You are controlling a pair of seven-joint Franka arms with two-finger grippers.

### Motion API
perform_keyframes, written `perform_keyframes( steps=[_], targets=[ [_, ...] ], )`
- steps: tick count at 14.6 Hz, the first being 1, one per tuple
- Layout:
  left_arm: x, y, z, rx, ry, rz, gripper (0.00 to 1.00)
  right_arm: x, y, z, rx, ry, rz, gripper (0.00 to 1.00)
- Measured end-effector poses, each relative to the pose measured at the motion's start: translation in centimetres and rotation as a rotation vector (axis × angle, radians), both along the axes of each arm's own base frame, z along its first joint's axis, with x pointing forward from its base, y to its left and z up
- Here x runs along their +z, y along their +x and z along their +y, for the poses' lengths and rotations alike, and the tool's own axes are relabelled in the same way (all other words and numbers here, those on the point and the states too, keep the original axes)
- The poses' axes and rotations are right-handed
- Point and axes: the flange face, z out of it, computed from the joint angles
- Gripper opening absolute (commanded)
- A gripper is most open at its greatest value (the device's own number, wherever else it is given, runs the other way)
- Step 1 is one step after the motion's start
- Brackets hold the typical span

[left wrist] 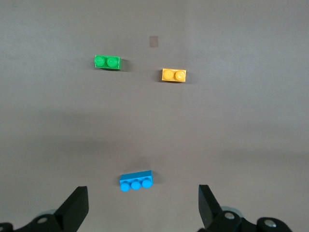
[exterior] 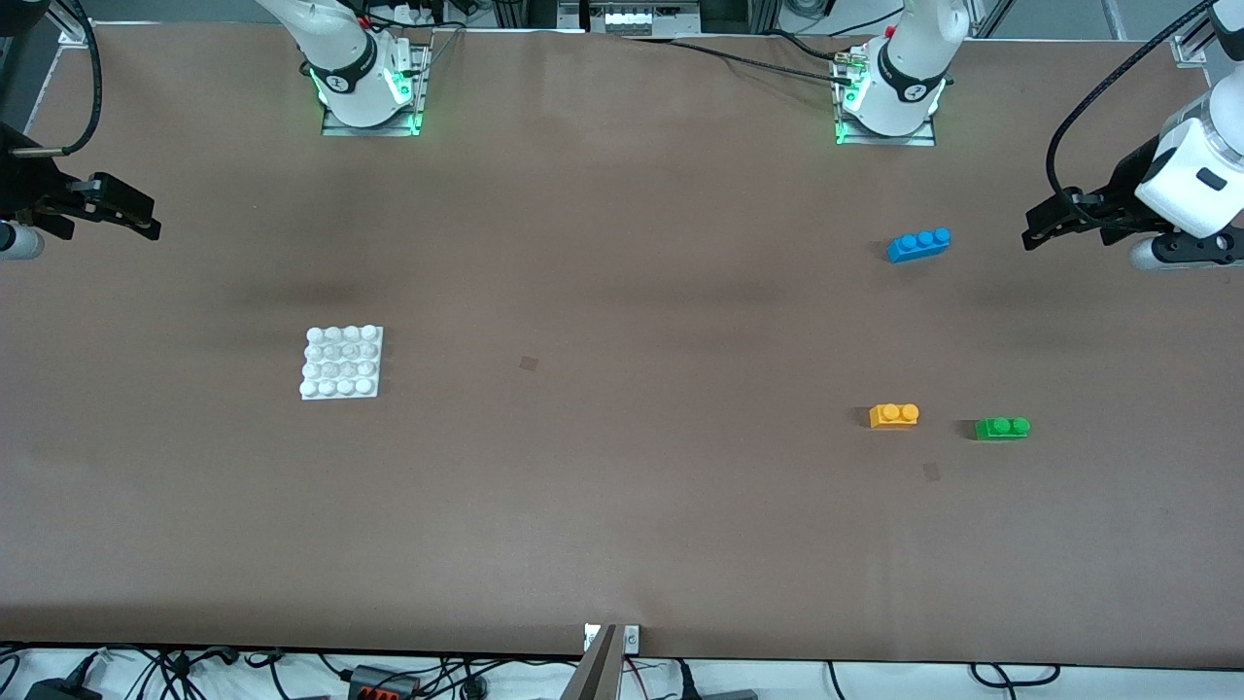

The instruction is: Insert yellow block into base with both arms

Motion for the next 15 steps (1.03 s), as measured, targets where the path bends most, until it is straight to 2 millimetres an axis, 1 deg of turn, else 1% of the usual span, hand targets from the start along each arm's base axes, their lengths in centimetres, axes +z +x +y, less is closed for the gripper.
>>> perform_keyframes(
  steps=[12, 14, 15],
  targets=[
    [-0.1, 0.1, 0.0, -0.001, 0.0, 0.003, 1.0, -0.8, 0.2, -0.1, -0.011, 0.004, 0.023, 1.0],
    [-0.1, 0.1, 0.0, -0.001, 0.0, 0.002, 1.0, -1.5, 0.0, -0.2, -0.016, 0.005, 0.059, 1.0],
    [0.0, 0.1, 0.0, -0.001, 0.0, 0.002, 1.0, -2.5, 0.1, -0.3, -0.021, 0.01, 0.085, 1.0]
  ],
)
